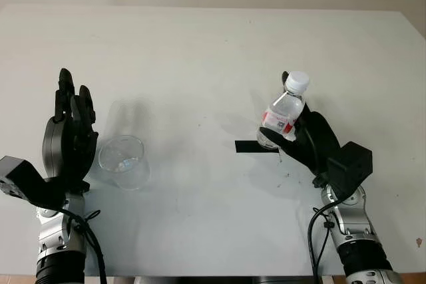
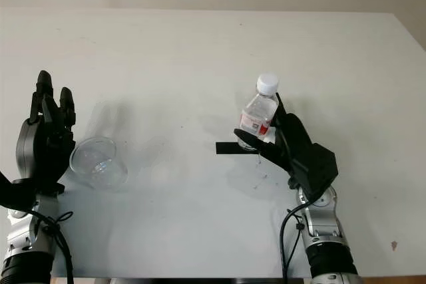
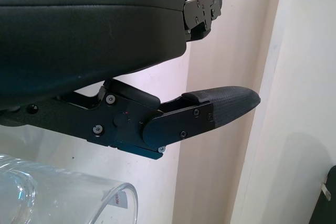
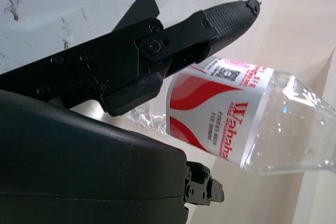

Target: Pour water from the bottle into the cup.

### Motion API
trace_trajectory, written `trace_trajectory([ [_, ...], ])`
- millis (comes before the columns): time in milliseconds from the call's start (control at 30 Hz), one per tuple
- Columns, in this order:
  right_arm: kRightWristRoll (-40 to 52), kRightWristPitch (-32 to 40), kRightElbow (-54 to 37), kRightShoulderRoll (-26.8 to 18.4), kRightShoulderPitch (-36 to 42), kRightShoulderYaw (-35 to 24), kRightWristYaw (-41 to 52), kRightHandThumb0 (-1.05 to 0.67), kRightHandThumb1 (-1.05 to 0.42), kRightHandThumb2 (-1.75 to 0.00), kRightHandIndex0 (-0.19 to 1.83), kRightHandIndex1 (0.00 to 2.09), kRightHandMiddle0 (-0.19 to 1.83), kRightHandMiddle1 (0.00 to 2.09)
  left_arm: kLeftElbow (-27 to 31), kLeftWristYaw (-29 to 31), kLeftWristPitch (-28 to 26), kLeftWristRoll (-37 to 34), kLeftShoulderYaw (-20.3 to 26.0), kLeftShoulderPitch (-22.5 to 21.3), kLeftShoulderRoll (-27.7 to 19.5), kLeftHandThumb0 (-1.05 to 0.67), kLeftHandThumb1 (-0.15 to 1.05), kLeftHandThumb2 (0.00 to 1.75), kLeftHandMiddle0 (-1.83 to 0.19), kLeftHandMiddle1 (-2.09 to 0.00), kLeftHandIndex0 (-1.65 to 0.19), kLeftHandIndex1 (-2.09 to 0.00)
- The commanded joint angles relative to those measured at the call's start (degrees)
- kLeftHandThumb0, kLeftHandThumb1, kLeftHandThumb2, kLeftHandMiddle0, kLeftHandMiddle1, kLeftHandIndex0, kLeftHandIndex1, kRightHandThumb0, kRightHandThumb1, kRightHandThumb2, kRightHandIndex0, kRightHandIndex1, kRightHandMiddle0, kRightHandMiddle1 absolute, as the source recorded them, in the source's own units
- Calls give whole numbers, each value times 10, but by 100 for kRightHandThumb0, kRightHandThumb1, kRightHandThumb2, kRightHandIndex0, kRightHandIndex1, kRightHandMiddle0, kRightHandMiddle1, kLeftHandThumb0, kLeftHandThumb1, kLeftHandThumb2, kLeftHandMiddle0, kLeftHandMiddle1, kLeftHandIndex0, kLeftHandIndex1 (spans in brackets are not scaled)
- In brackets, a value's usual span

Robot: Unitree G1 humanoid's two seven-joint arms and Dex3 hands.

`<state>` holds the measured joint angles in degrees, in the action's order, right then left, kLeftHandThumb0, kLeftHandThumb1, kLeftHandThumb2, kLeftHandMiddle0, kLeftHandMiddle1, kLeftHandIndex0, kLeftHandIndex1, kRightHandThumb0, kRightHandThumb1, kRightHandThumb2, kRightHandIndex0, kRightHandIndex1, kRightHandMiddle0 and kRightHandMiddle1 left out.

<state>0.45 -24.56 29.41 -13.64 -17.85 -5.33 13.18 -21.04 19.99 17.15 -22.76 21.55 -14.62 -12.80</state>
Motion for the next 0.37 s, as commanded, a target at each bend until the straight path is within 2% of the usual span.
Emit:
trace_trajectory([
  [0, 10, -15, 9, -5, 6, -7, 2, -99, -94, -5, -19, 0, -19, 0, -14, 3, 6, -1, 2, 6, 2, -72, 105, 66, 19, 0, 19, 0],
  [333, 58, -19, -57, -2, 35, -11, 44, -96, -92, -5, -19, 0, -19, 0, -12, 10, 5, 0, 1, 5, -7, -73, 105, 66, 19, 0, 19, 0],
])
